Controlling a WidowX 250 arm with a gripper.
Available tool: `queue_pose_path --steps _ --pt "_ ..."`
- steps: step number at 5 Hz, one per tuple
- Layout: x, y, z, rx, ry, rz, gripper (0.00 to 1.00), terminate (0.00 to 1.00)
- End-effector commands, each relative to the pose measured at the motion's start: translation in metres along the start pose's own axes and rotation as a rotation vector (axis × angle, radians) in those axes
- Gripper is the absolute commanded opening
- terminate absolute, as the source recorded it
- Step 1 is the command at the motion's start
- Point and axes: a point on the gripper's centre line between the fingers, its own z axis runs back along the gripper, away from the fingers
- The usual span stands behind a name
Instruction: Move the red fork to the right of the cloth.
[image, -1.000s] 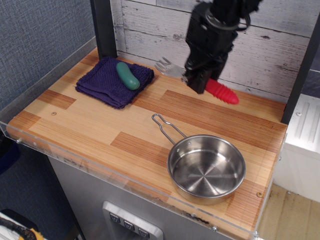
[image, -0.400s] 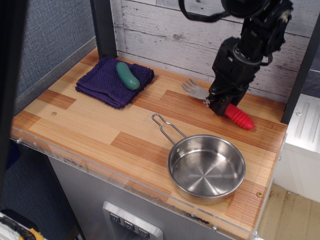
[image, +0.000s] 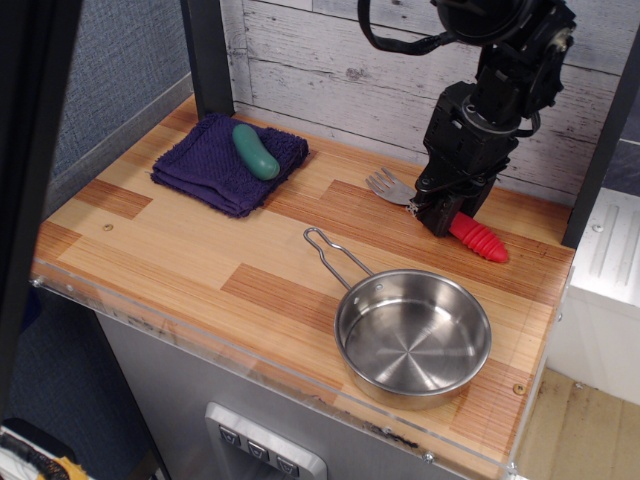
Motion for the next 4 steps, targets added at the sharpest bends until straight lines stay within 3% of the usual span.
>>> queue_pose_path --steps 1,3,4 --pt "0.004 0.001 0.020 -0.043 0.060 -0.038 1.00 0.00" --pt "0.002 -0.005 0.051 -0.103 0.060 -0.028 1.00 0.00" --pt "0.007 0.002 0.080 -0.165 0.054 -0.017 1.00 0.00"
